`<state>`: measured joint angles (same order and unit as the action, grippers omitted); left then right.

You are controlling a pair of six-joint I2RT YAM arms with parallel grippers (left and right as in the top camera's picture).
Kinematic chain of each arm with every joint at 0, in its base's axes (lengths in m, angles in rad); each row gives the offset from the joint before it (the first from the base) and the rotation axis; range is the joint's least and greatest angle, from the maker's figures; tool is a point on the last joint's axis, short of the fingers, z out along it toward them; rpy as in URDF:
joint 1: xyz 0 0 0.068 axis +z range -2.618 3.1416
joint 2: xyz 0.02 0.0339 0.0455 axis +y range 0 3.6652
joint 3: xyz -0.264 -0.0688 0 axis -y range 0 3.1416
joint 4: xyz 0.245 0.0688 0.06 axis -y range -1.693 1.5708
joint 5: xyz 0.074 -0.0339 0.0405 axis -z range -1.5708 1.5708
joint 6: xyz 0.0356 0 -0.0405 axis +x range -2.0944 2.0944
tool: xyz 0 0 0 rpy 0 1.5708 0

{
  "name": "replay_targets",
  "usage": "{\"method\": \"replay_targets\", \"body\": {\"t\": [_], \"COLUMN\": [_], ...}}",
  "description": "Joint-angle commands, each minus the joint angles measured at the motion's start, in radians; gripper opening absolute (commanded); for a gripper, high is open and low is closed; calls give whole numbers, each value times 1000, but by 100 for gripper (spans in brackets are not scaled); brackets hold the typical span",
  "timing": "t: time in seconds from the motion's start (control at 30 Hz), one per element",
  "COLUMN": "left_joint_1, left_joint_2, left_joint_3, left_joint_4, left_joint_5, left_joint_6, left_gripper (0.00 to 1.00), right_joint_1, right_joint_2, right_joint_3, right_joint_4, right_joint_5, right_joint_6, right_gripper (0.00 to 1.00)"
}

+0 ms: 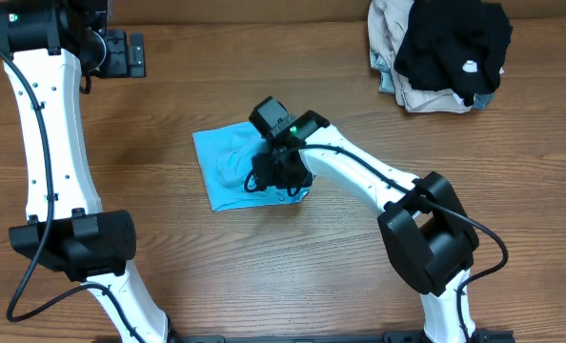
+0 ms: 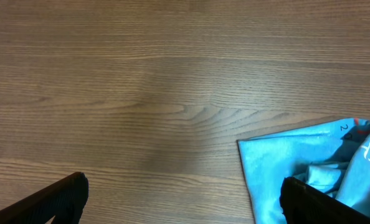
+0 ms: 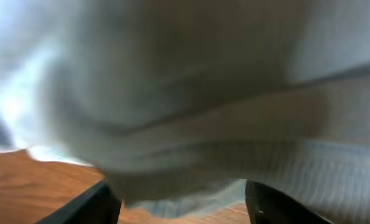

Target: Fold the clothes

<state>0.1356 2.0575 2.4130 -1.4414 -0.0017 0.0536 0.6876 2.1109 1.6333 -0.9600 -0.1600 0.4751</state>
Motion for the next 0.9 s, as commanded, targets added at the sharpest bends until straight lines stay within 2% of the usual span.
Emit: {"method": "replay_targets", "body": {"t": [0.0,0.1,0.2,0.23,0.27,0.37,0.5,0.67,0.73,0.87], "left_joint_1": [3,3,3,3,3,3,3,3,3,3], "left_joint_2": [-2,-2,-2,-2,-2,-2,-2,-2,-2,-2], "left_joint_3": [17,17,17,17,17,17,17,17,17,17], "left_joint_4": [6,6,5,5,5,6,6,6,6,9], "left_joint_5": [-5,-6,-5,-5,-5,-5,-5,-5,-5,-6], "left_joint_6": [-16,-16,-16,-16,-16,-16,-17,-17,-17,-16], "left_gripper": [100,100,100,100,100,100,100,100,100,100], "right_joint_1": [-2,-2,-2,-2,-2,-2,3,49,90,193], "right_joint_2": [-1,-1,-1,-1,-1,-1,-2,-2,-2,26], "right_joint_3": [-19,-19,-18,-18,-15,6,106,347,402,377], "right_joint_4": [21,58,115,128,133,113,2,-188,-196,-143], "right_joint_5": [72,102,114,114,113,97,34,-14,-16,-26], "right_joint_6": [35,35,35,35,35,34,15,-38,-38,-36], "right_gripper": [67,66,57,49,33,4,4,4,4,4]}}
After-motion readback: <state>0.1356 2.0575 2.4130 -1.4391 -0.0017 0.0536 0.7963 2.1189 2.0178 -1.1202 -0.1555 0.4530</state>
